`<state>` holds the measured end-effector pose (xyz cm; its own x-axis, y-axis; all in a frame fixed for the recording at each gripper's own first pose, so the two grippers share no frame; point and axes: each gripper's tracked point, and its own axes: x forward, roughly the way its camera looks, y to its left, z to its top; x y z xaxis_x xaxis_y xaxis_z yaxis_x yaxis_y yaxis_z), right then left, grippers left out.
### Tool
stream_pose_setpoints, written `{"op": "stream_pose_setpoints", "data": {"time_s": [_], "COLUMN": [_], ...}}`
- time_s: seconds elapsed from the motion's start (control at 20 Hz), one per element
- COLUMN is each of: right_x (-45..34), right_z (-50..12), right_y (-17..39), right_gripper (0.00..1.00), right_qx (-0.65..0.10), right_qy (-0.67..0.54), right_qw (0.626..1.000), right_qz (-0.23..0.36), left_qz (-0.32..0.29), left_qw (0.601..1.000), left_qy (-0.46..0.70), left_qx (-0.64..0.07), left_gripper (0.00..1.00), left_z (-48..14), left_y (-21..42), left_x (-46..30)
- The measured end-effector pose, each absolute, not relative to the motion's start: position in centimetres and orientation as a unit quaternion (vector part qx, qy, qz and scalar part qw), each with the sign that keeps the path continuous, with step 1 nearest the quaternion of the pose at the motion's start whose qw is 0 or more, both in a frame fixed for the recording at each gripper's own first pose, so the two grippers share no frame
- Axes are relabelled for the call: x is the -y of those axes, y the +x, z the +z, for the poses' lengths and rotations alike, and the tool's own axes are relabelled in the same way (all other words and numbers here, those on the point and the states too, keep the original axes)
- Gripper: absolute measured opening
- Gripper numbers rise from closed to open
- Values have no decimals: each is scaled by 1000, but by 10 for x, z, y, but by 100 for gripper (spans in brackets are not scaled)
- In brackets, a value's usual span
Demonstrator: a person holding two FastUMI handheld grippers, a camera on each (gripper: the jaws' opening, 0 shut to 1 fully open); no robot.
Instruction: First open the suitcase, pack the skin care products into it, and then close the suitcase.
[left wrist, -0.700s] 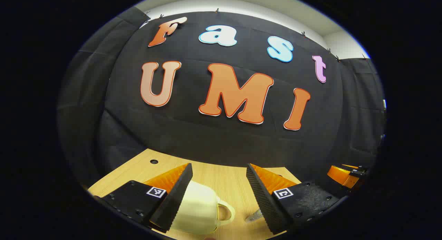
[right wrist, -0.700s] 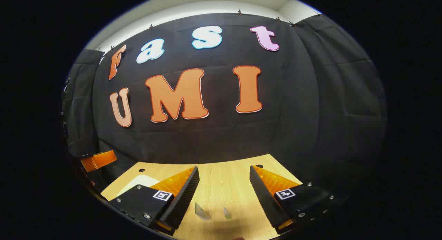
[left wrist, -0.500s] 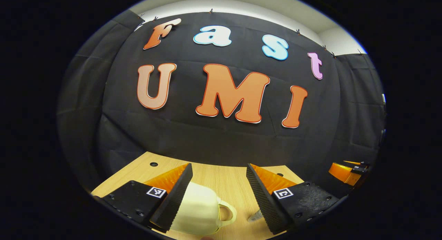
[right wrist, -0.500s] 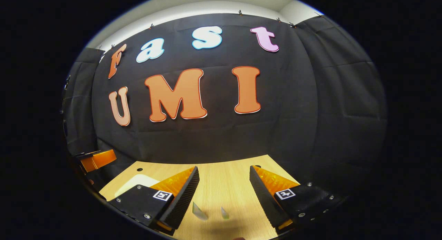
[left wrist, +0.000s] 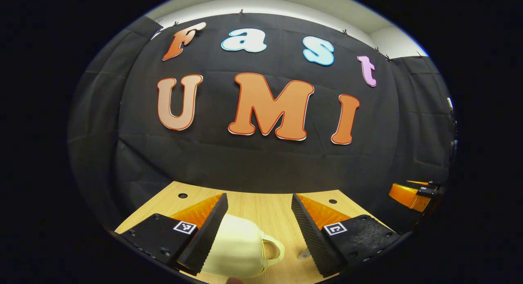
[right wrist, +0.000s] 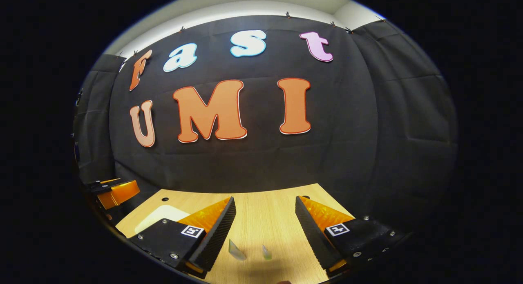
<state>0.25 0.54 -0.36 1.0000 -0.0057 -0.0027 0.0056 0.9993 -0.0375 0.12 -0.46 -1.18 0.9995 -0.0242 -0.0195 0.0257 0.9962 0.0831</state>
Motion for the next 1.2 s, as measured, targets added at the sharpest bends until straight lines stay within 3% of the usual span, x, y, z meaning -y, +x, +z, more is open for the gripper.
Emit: {"op": "stream_pose_setpoints", "data": {"time_s": [0.7, 0.95, 1.2], "right_x": [9, 26, 52], "right_z": [-17, -31, -46], "right_y": [2, -2, -8], "right_gripper": [93, 93, 93], "right_qx": [-18, -35, -55], "right_qy": [-30, -26, -17], "right_qw": [999, 998, 996], "right_qz": [-18, -35, -62], "left_qz": [-24, -83, -130], "left_qw": [993, 972, 924], "left_qy": [116, 212, 346], "left_qx": [-11, -52, -94], "left_gripper": [96, 97, 99], "left_z": [-31, -84, -158], "left_y": [7, 14, 20], "left_x": [16, 45, 66]}}
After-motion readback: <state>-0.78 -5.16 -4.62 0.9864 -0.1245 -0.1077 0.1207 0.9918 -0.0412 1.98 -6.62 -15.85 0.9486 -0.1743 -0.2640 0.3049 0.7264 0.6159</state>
